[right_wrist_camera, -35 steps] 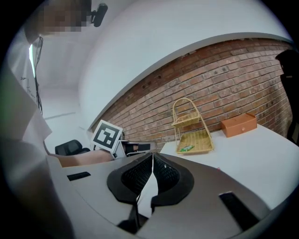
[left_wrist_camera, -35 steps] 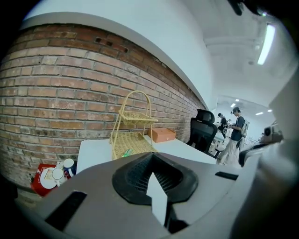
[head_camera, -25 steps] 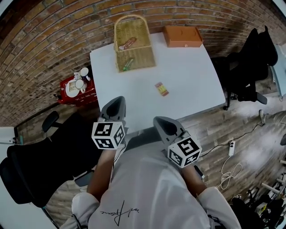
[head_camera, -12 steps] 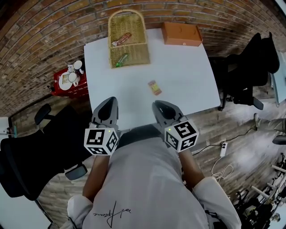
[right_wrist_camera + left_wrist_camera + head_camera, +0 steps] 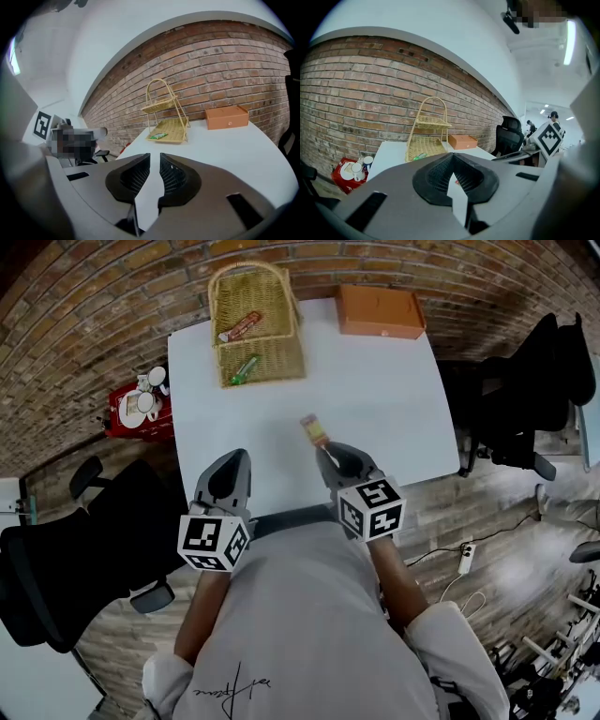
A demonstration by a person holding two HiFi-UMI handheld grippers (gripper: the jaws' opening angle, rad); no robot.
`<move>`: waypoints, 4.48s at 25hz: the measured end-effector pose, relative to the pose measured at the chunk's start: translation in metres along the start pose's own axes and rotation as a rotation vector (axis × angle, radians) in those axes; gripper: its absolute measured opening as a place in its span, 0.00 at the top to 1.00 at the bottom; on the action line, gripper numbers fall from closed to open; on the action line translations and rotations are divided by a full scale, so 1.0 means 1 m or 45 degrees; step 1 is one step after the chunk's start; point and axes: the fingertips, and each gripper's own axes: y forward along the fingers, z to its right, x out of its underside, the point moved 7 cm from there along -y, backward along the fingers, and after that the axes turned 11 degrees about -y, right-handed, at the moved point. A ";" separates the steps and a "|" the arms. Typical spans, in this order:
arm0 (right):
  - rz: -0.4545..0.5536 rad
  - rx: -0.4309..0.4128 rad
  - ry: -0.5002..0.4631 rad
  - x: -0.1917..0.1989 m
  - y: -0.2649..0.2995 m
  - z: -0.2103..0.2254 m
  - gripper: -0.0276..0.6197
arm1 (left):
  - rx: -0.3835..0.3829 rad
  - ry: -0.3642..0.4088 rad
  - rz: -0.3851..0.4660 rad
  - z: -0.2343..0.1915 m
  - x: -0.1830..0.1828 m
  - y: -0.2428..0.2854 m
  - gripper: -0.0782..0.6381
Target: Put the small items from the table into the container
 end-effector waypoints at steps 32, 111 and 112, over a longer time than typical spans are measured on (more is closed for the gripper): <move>-0.335 -0.033 -0.060 0.061 0.084 0.051 0.74 | -0.031 -0.071 -0.085 0.012 0.029 0.033 0.88; -0.543 -0.115 -0.074 0.073 0.109 0.049 0.90 | 0.032 -0.111 -0.144 -0.007 0.022 0.055 0.88; -0.541 -0.128 -0.071 0.070 0.108 0.049 0.90 | 0.033 -0.115 -0.143 -0.008 0.022 0.055 0.88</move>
